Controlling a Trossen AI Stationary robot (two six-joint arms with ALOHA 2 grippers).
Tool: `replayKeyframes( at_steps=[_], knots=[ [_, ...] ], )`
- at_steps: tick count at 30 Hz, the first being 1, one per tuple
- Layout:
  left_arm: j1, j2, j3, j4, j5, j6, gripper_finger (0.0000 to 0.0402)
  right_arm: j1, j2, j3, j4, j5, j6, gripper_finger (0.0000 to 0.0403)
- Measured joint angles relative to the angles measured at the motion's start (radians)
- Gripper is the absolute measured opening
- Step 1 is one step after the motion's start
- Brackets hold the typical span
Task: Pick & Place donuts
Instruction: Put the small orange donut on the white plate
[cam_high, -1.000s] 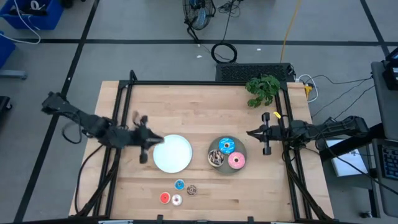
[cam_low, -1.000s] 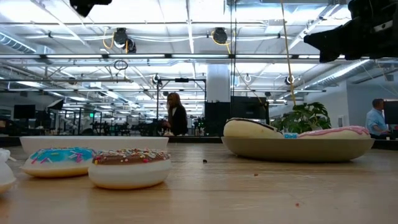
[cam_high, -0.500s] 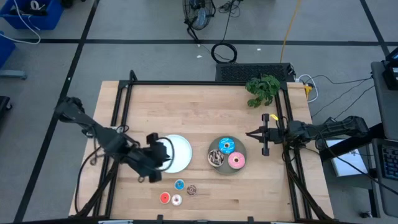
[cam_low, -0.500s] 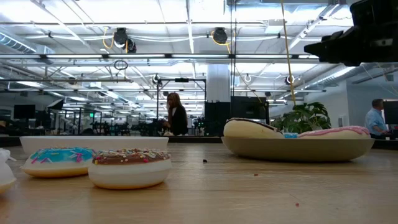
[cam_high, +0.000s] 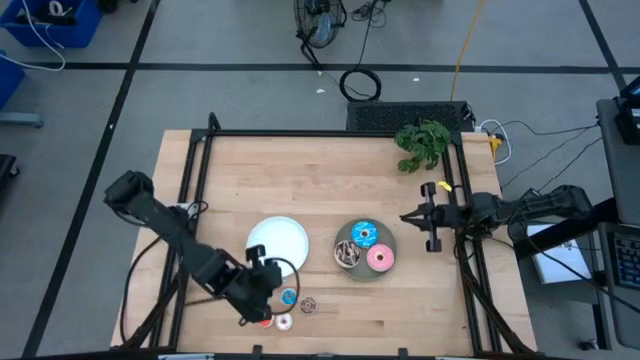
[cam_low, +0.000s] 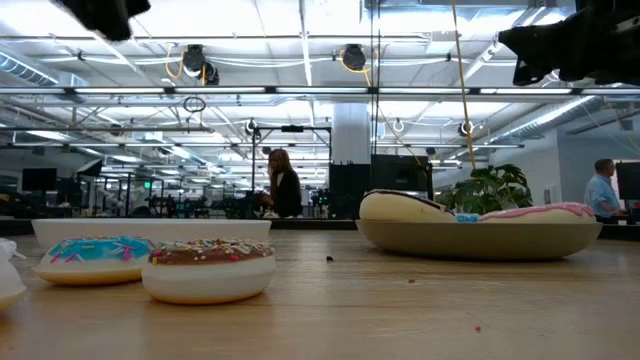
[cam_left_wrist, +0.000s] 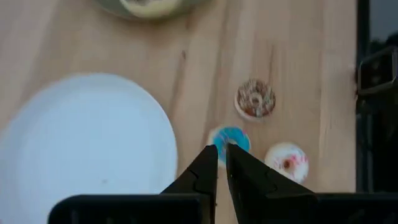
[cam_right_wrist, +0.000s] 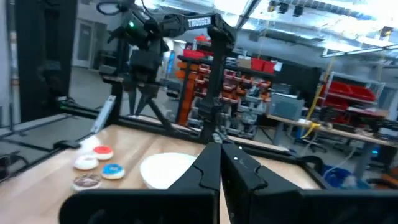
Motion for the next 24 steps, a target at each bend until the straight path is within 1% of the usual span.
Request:
replayKeyframes(
  at_steps=[3, 6, 10, 13, 16, 18, 21, 24],
  knots=[
    [-0.004, 0.038, 0.000, 0.000, 0.065, -0.030, 0.0042, 0.007, 0.000, 0.000, -0.015, 0.001, 0.009, 0.0000],
    [-0.014, 0.079, 0.000, 0.003, 0.108, -0.054, 0.0042, 0.007, 0.000, 0.000, -0.017, 0.000, 0.031, 0.0000],
    [-0.017, 0.109, 0.000, 0.058, 0.105, -0.054, 0.0042, 0.008, 0.000, 0.000, -0.021, 0.000, 0.035, 0.0000],
    [0.007, 0.126, -0.001, 0.149, 0.113, -0.001, 0.0053, 0.008, 0.002, 0.000, -0.021, 0.000, 0.035, 0.0000],
    [0.033, 0.150, 0.001, 0.230, 0.162, 0.061, 0.0083, 0.008, 0.002, 0.000, -0.020, 0.000, 0.034, 0.0000],
    [0.055, 0.176, 0.000, 0.255, 0.220, 0.101, 0.0112, 0.008, 0.002, 0.000, -0.020, 0.000, 0.022, 0.0000],
    [0.101, 0.207, 0.000, 0.284, 0.277, 0.146, 0.0157, 0.008, 0.003, 0.000, -0.018, 0.000, 0.008, 0.0000],
    [0.153, 0.230, 0.000, 0.326, 0.376, 0.176, 0.0187, 0.008, 0.004, 0.000, -0.021, 0.000, 0.009, 0.0000]
  ],
)
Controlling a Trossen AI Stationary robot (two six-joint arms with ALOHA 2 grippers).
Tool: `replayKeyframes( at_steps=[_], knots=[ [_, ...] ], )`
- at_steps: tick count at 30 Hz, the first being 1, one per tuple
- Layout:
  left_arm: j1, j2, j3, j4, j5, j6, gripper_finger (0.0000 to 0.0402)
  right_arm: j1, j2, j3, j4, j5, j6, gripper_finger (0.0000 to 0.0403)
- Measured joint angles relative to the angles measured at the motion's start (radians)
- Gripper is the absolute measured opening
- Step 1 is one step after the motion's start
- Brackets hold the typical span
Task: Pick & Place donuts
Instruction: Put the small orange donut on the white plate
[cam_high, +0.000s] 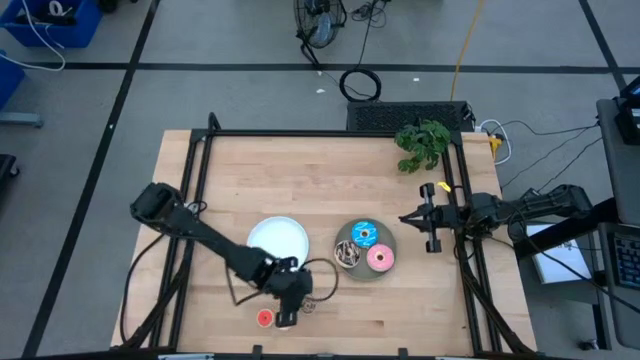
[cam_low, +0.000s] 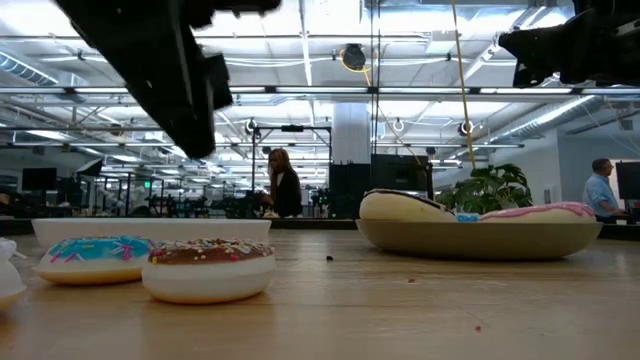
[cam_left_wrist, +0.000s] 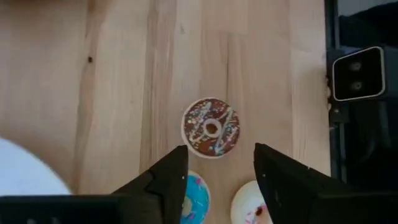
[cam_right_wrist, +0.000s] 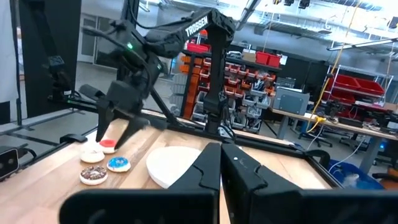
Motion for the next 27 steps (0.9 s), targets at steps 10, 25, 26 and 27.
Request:
replayKeyframes(
  at_steps=[10, 25, 26, 27],
  knots=[
    [0.079, 0.009, 0.000, 0.129, 0.146, 0.092, 0.0185, 0.000, 0.005, 0.000, -0.001, 0.000, -0.007, 0.0000],
    [-0.062, -0.011, 0.001, -0.029, 0.119, -0.082, 0.0189, 0.000, 0.004, 0.000, -0.032, 0.000, -0.001, 0.0000],
    [-0.081, -0.013, 0.003, -0.053, 0.121, -0.115, 0.0189, 0.000, 0.005, 0.000, -0.034, 0.000, -0.001, 0.0000],
    [-0.099, -0.013, 0.003, -0.086, 0.124, -0.148, 0.0189, 0.000, 0.005, 0.000, -0.034, 0.000, -0.001, 0.0000]
  ],
)
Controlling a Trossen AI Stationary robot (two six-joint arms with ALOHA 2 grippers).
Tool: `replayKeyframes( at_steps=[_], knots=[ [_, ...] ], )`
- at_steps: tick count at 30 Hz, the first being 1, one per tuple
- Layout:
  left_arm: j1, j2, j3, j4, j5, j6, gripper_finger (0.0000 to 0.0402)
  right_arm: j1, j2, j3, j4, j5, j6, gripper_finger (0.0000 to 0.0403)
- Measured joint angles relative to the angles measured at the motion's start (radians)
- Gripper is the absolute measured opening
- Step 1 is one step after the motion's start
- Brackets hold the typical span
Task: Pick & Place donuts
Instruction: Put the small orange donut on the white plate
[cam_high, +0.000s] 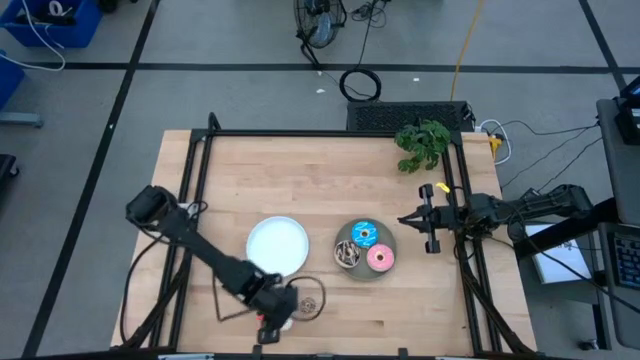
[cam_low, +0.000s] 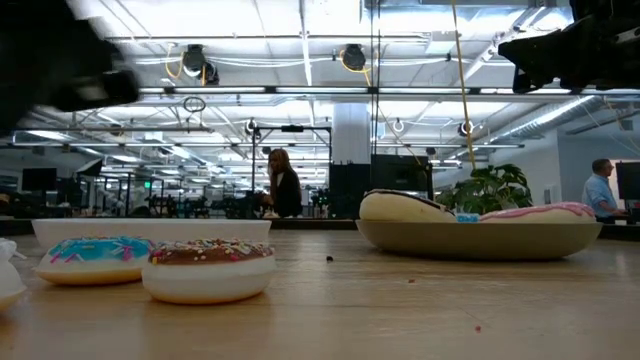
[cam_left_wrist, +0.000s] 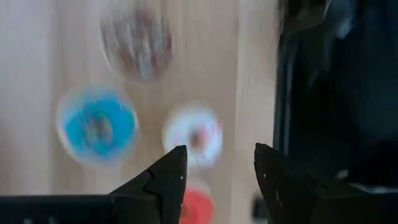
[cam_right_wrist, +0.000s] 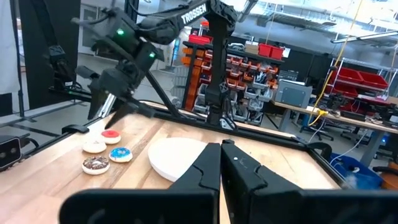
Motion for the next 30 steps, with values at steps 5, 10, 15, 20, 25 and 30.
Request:
replayKeyframes(
  at_steps=[5, 10, 15, 20, 25, 30],
  knots=[
    [-0.054, -0.006, -0.002, -0.091, -0.017, -0.113, 0.0189, 0.000, 0.000, 0.000, 0.003, 0.000, 0.004, 0.0000],
    [-0.079, -0.006, -0.002, -0.130, -0.054, -0.141, 0.0189, 0.000, 0.000, 0.000, 0.005, 0.000, 0.008, 0.0000],
    [-0.087, 0.003, -0.002, -0.168, -0.070, -0.160, 0.0189, 0.000, 0.000, 0.000, 0.005, 0.000, 0.008, 0.0000],
    [-0.090, 0.002, -0.002, -0.180, -0.108, -0.139, 0.0189, 0.000, 0.000, 0.000, 0.000, 0.000, 0.008, 0.0000],
    [-0.094, 0.002, -0.002, -0.196, -0.120, -0.137, 0.0189, 0.000, 0.000, 0.000, 0.000, 0.000, 0.009, 0.0000],
    [-0.110, 0.002, -0.002, -0.195, -0.129, -0.137, 0.0189, 0.000, 0.000, 0.000, -0.002, 0.000, 0.009, 0.0000]
  ],
)
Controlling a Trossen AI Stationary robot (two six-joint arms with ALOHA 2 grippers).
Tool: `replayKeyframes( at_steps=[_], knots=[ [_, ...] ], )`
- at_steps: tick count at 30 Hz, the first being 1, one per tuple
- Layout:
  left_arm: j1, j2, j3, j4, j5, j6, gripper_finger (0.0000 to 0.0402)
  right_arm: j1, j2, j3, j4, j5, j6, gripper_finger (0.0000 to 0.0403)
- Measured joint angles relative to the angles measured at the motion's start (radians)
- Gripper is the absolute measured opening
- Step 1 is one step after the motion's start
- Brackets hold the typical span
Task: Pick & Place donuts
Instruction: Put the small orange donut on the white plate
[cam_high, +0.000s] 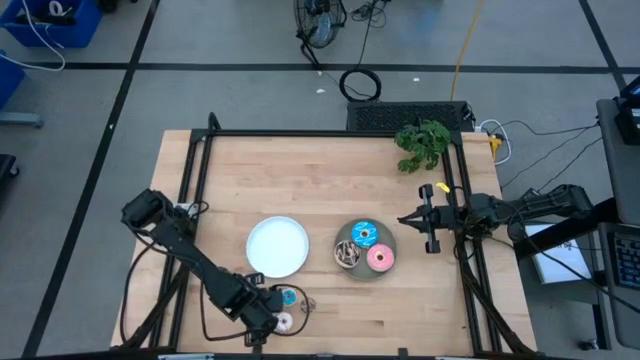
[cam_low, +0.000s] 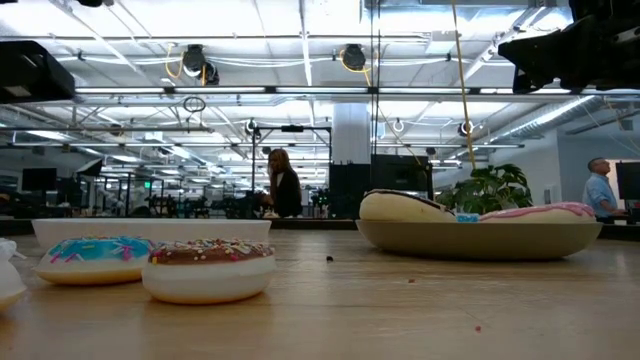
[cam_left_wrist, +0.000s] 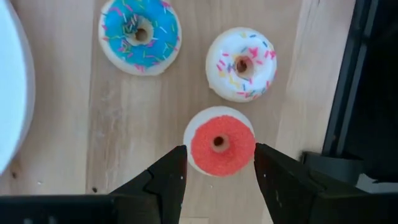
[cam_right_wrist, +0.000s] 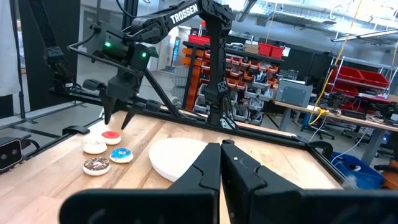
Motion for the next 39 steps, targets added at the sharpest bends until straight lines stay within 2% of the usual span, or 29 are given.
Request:
replayKeyframes(
  at_steps=[19, 30, 39],
  knots=[
    [-0.007, 0.000, -0.111, 0.117, -0.024, -0.032, 0.0188, 0.000, 0.000, 0.000, -0.001, 0.000, 0.000, 0.0000],
    [-0.008, 0.019, -0.115, 0.137, -0.029, -0.035, 0.0188, 0.000, 0.000, 0.000, -0.002, 0.000, 0.000, 0.0000],
    [-0.006, 0.073, -0.111, 0.184, 0.015, -0.027, 0.0188, 0.000, 0.002, 0.000, -0.008, 0.000, 0.000, 0.0000]
  ],
)
